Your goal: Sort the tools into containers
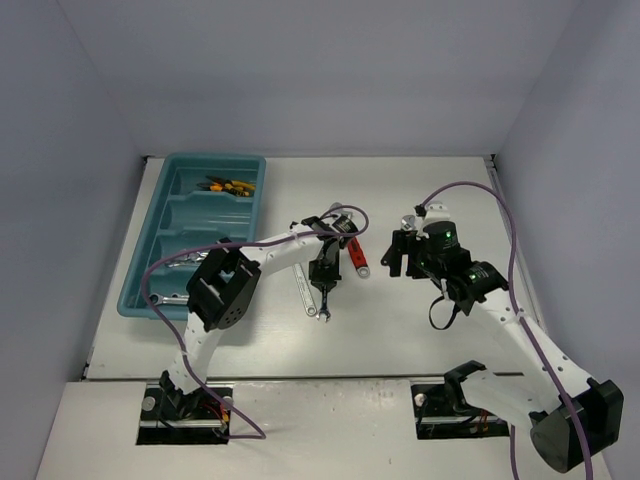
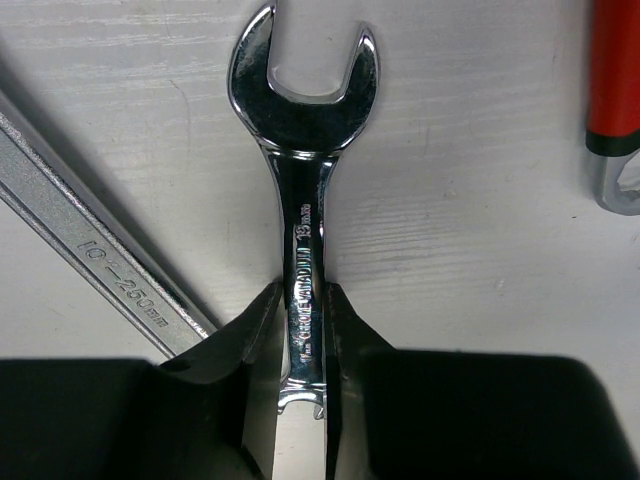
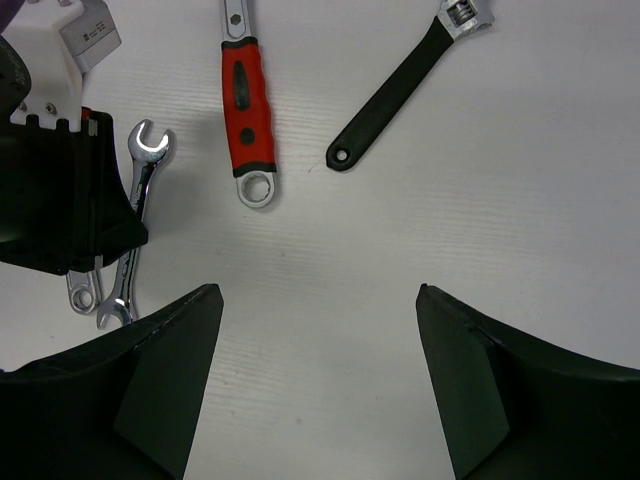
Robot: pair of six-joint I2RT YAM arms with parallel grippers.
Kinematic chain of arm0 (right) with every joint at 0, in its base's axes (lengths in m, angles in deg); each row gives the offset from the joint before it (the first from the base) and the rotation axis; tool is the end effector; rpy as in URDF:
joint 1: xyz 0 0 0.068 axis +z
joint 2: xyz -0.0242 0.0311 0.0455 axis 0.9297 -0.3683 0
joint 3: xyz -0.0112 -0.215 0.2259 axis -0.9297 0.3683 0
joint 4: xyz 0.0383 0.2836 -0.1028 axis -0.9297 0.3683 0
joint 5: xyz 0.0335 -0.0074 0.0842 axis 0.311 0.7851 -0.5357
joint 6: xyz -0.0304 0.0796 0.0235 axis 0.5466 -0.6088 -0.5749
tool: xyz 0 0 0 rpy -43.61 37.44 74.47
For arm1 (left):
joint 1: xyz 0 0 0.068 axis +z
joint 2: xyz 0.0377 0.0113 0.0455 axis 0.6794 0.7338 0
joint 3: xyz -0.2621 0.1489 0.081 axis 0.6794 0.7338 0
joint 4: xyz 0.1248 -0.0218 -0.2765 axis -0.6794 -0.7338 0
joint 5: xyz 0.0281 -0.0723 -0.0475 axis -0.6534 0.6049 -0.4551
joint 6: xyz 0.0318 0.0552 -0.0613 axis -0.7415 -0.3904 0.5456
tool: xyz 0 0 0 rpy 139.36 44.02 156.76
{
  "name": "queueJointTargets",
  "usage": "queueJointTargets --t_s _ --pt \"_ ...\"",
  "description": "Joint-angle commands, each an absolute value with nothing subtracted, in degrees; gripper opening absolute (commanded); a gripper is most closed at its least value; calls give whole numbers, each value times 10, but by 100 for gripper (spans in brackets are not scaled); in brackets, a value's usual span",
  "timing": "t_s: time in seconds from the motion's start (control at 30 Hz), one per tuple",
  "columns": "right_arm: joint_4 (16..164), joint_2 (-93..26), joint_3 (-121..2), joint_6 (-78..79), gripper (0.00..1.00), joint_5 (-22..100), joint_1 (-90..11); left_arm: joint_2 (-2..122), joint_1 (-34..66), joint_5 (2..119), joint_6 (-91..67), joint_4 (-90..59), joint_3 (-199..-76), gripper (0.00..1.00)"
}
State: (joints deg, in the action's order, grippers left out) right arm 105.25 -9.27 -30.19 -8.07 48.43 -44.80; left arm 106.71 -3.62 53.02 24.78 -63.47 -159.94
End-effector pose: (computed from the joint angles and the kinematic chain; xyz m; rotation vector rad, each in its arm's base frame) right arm 0.2642 0.1135 0.3039 -0.1366 2.0559 0.3986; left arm 0.3516 -0.3712 0.1449 -0.0351 2.9335 -0.3325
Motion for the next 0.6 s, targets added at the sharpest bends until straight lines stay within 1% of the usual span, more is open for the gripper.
queueJointTargets --t_s 0.0,0.27,0.57 --pt "1041 -70 -306 -90 75 516 -456 1074 -32 499 267 -635 -1602 0" --pt "1048 -60 -319 -93 75 522 -459 983 -21 479 291 -634 -1629 0" --pt "1057 -59 -335 -92 75 519 -459 872 37 473 332 -633 -1615 0"
